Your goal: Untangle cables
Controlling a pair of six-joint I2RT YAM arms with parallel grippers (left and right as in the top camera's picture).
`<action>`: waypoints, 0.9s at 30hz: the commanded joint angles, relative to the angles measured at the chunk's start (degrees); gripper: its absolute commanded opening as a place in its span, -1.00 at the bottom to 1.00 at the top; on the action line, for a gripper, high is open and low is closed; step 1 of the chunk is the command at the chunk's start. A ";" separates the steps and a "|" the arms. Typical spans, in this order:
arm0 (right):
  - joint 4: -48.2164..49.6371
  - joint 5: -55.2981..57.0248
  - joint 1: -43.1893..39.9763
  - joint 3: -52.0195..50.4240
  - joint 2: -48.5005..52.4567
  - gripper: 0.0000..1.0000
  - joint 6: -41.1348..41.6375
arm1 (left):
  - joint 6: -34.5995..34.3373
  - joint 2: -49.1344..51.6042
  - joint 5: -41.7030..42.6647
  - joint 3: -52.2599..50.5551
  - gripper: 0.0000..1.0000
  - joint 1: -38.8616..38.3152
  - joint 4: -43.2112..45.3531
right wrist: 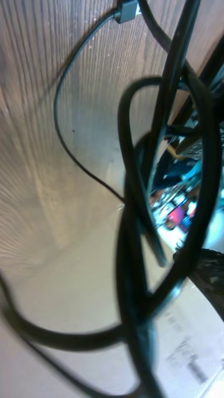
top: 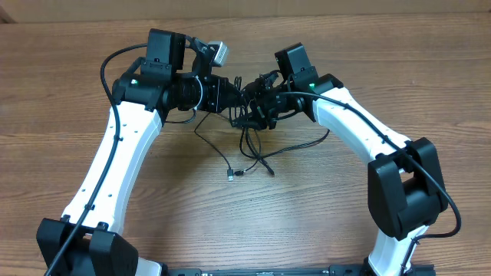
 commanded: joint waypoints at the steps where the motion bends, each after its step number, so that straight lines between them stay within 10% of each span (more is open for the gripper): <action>1: 1.68 6.27 0.24 -0.17 -0.15 -0.10 8.02 | 1.07 0.50 1.88 0.00 -0.92 -1.05 0.24; 17: 7.23 8.52 0.22 -0.17 -0.15 -0.21 7.91 | 0.42 1.09 3.87 0.00 -0.91 -3.74 1.27; 21: 7.19 9.66 0.22 -0.17 -0.15 -0.93 7.89 | 0.46 1.09 6.12 0.00 -0.92 -3.76 1.27; 27: 7.65 7.45 0.11 -0.17 -0.15 -0.93 1.90 | 0.46 1.09 -6.95 0.00 -0.92 -3.63 0.98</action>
